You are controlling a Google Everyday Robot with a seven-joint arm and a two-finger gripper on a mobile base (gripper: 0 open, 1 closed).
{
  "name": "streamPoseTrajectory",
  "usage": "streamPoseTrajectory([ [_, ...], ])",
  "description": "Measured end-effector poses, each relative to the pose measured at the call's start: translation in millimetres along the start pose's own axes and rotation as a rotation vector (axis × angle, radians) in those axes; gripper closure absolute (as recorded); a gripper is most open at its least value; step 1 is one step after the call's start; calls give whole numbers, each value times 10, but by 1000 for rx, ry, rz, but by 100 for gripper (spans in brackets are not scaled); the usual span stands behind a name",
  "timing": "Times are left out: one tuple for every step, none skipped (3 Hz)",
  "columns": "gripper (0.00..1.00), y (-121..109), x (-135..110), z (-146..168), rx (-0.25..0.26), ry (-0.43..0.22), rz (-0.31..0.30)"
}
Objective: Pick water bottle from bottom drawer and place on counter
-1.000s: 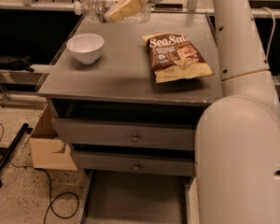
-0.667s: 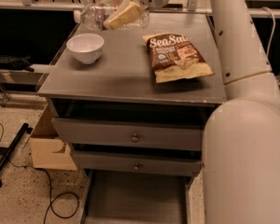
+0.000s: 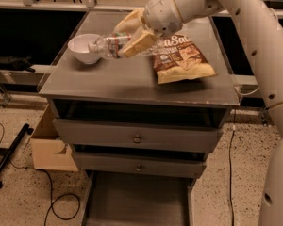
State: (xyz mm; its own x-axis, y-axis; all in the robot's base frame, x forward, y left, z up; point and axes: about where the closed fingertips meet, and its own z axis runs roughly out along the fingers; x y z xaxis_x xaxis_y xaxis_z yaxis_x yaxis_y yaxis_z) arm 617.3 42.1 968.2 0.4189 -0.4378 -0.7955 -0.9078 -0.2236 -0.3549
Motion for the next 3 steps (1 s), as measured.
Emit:
streamPoseTrajectory([
  [100,-82,1,118,-8,-8,4],
  [100,-95,172,511,-30,-33,49],
  [100,-137,181,796,-66,-45,66],
])
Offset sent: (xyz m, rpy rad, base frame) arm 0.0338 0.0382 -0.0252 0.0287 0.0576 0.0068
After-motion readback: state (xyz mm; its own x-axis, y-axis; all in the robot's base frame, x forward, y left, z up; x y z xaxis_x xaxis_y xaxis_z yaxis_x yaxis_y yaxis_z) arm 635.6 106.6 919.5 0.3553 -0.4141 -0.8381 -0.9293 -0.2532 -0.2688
